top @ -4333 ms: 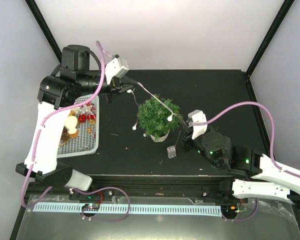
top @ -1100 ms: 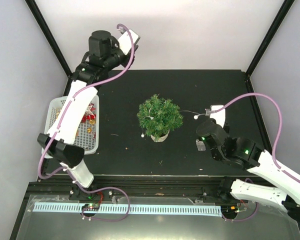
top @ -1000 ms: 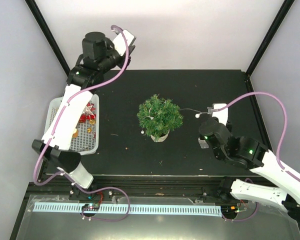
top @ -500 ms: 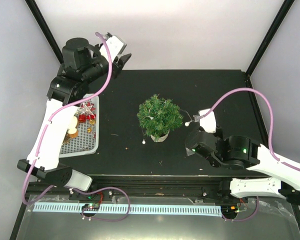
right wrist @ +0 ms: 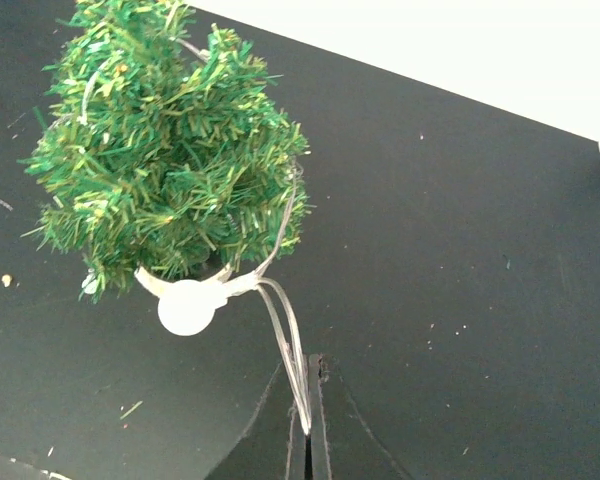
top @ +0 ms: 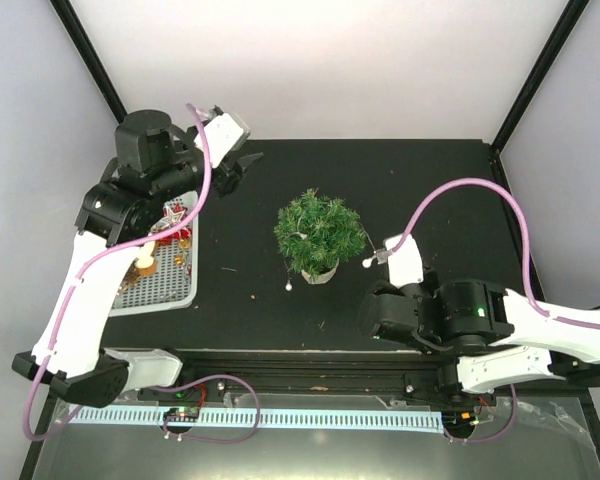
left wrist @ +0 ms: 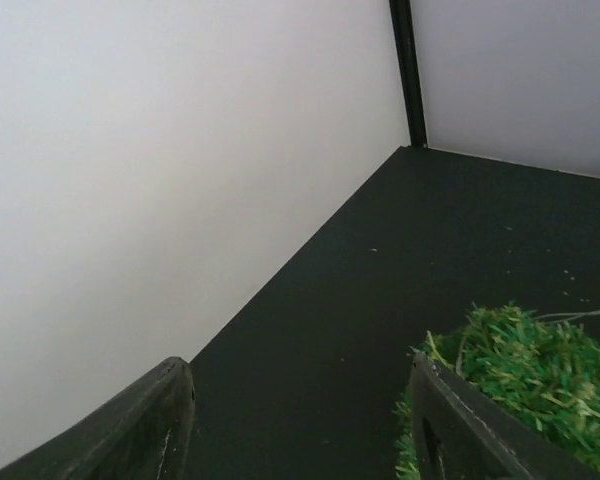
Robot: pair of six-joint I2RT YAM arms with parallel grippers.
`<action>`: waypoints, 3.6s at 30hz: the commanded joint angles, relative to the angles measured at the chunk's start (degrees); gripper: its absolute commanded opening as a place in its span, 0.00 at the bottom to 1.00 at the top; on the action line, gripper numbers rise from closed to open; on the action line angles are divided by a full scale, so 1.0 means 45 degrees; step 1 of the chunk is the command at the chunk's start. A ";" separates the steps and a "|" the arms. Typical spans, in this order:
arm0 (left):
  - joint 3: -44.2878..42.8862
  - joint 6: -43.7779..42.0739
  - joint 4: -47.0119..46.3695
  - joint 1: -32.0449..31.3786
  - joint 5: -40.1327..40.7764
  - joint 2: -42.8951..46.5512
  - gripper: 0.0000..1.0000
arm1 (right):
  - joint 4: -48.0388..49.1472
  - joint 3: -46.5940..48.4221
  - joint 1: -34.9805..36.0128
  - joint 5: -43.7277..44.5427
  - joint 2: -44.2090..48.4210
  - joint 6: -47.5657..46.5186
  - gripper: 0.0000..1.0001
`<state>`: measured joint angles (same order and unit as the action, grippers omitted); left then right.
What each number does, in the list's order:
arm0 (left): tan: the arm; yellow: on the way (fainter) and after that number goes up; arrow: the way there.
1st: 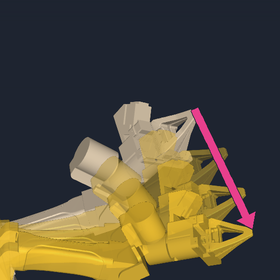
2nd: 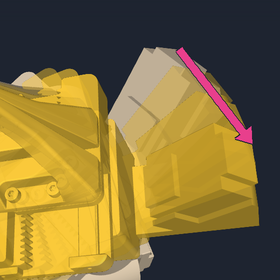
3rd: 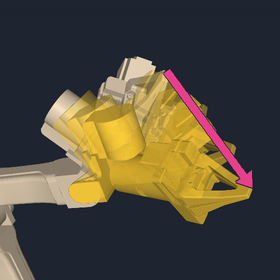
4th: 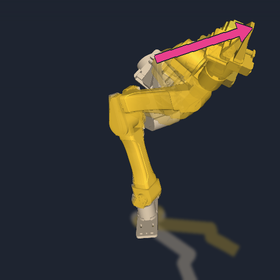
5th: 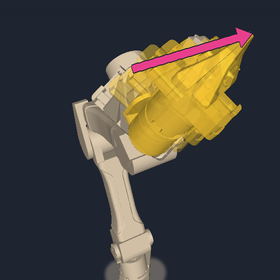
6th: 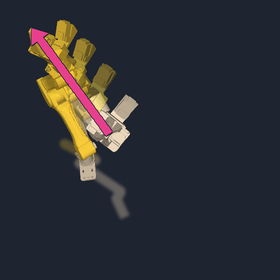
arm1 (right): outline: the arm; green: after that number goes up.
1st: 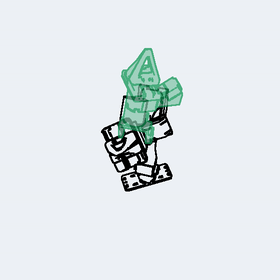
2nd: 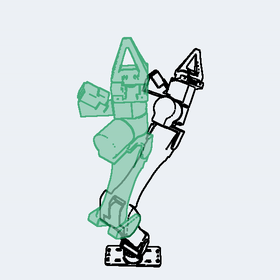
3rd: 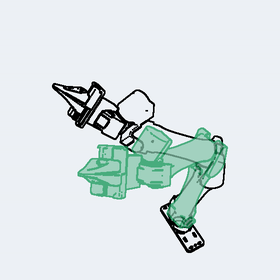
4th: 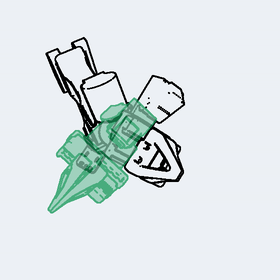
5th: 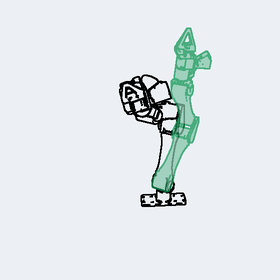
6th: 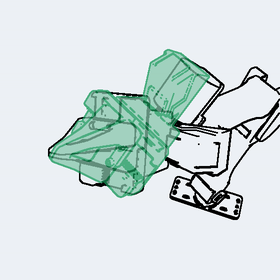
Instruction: Decorate the small christmas tree
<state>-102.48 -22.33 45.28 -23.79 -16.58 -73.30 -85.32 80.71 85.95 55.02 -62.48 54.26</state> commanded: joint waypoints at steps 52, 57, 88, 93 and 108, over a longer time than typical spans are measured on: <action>0.8755 -0.2033 0.0520 -0.3018 -0.9056 0.2567 0.56 | 0.8761 0.1016 0.0583 -0.2132 -0.3008 -0.4777 0.01; 0.8737 -0.2091 0.0476 -0.3063 -0.9324 0.2093 0.53 | 0.8996 0.0874 0.0510 -0.2171 -0.2909 -0.4810 0.01; 0.8751 -0.2926 0.1222 -0.3092 -0.8906 0.2468 0.01 | 0.9172 0.0134 0.0346 -0.2107 -0.2322 -0.4452 0.08; 0.8466 -0.3306 0.1873 -0.3078 -0.7903 0.2705 0.02 | 0.9183 -0.0173 0.0340 -0.2013 -0.2022 -0.4306 0.25; 0.8227 -0.4346 0.3185 -0.2177 -0.5728 0.3918 0.02 | 0.8979 -0.0883 0.0332 -0.0918 -0.0908 -0.3855 0.49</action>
<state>-62.00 -38.57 56.01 -36.14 -45.89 -57.78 -44.14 78.13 87.70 46.06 -69.52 35.14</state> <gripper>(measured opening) 0.018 0.481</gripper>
